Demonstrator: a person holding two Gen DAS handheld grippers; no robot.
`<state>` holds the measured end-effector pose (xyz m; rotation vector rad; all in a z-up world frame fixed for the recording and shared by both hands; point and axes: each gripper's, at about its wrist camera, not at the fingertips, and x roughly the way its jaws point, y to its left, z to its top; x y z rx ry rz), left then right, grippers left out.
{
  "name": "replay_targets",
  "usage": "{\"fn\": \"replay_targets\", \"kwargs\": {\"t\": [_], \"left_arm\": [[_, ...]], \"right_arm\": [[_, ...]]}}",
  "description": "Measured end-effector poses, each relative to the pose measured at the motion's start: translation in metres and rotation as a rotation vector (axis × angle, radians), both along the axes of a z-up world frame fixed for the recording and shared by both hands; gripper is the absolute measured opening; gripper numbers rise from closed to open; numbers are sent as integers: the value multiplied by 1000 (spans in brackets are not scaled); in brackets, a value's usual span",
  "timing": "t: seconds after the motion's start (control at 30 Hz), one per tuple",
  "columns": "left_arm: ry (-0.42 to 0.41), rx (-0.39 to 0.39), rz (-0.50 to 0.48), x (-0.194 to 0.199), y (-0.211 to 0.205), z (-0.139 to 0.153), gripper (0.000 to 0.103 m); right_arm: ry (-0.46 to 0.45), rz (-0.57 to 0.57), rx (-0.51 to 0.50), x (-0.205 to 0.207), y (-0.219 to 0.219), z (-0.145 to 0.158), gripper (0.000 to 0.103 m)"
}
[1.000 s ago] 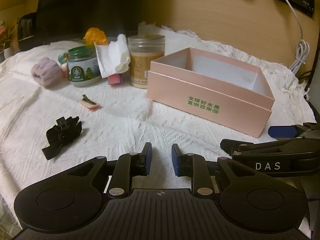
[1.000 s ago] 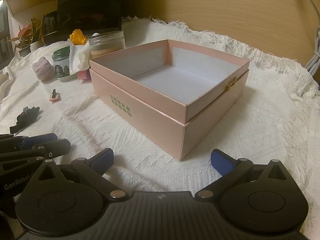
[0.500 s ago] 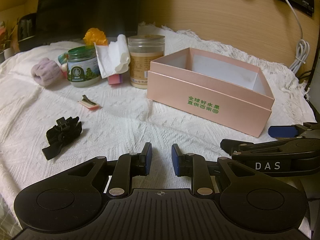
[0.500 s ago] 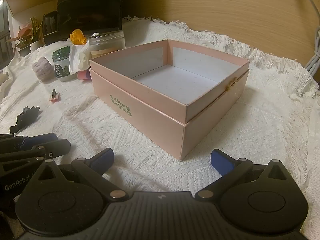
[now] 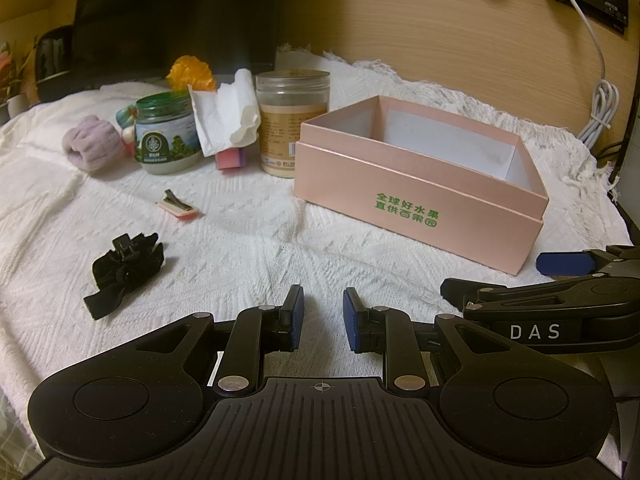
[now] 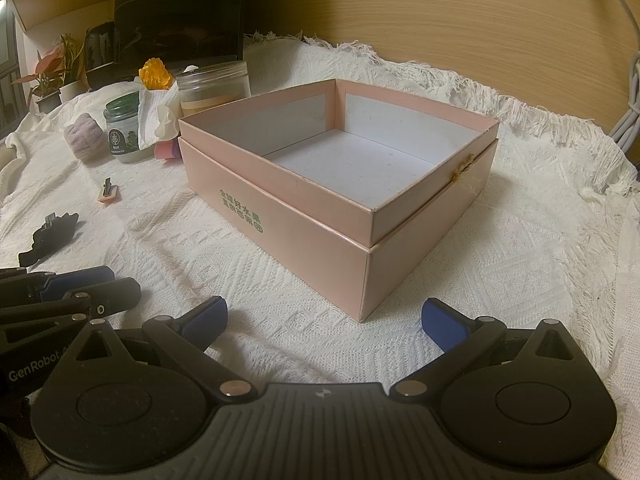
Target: Organize soft objects
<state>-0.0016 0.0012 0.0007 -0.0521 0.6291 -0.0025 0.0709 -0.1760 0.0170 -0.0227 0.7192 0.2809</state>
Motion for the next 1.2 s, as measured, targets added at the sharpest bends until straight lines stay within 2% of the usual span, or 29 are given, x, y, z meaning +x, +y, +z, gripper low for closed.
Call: {"fn": "replay_targets", "kwargs": {"t": [1.2], "left_arm": [[-1,10,1,1,0,0,25]], "right_arm": [[0,-6,-8,2,3,-2,103]]}}
